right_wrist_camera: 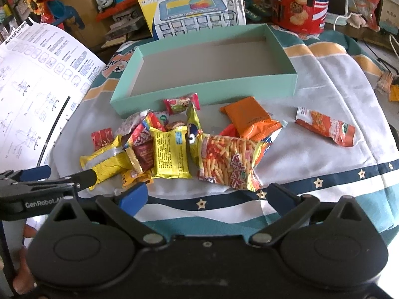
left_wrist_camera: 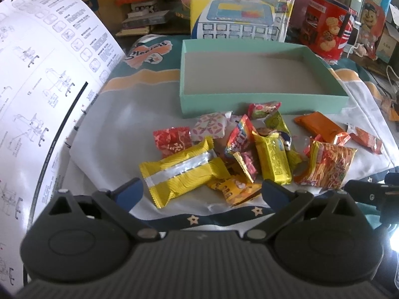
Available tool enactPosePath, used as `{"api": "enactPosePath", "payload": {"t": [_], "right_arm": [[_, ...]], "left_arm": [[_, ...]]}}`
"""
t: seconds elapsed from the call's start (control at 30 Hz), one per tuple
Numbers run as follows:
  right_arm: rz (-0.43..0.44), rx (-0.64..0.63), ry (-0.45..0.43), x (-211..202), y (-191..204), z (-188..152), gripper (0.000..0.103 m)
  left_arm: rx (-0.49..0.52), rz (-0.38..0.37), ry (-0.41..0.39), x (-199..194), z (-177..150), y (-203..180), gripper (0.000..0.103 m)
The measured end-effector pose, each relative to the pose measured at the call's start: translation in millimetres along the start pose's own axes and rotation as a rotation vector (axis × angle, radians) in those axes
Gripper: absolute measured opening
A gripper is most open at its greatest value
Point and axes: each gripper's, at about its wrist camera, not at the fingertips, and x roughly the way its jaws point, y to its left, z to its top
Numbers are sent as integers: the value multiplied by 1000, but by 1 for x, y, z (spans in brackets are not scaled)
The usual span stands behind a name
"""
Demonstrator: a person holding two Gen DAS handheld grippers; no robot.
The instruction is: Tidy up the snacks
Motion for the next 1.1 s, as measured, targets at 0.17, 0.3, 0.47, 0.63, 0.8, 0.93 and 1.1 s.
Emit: {"api": "enactPosePath", "payload": {"t": [0.17, 0.3, 0.47, 0.63, 0.8, 0.93, 1.1], "right_arm": [[3, 8, 17, 3, 2, 2, 103], [9, 17, 21, 4, 1, 2, 103], [49, 17, 12, 4, 1, 0, 103], [95, -8, -26, 4, 3, 4, 87], [133, 21, 22, 27, 3, 11, 52], [212, 43, 54, 44, 8, 17, 52], [260, 49, 104, 71, 20, 24, 52]], "left_arm": [[8, -5, 13, 4, -1, -1, 103], [1, -29, 4, 4, -1, 4, 103], [55, -17, 1, 8, -1, 9, 103], [200, 27, -33, 22, 2, 20, 103], [345, 32, -18, 52, 3, 30, 97], [448, -1, 9, 73, -2, 28, 94], [534, -10, 27, 95, -5, 20, 94]]}}
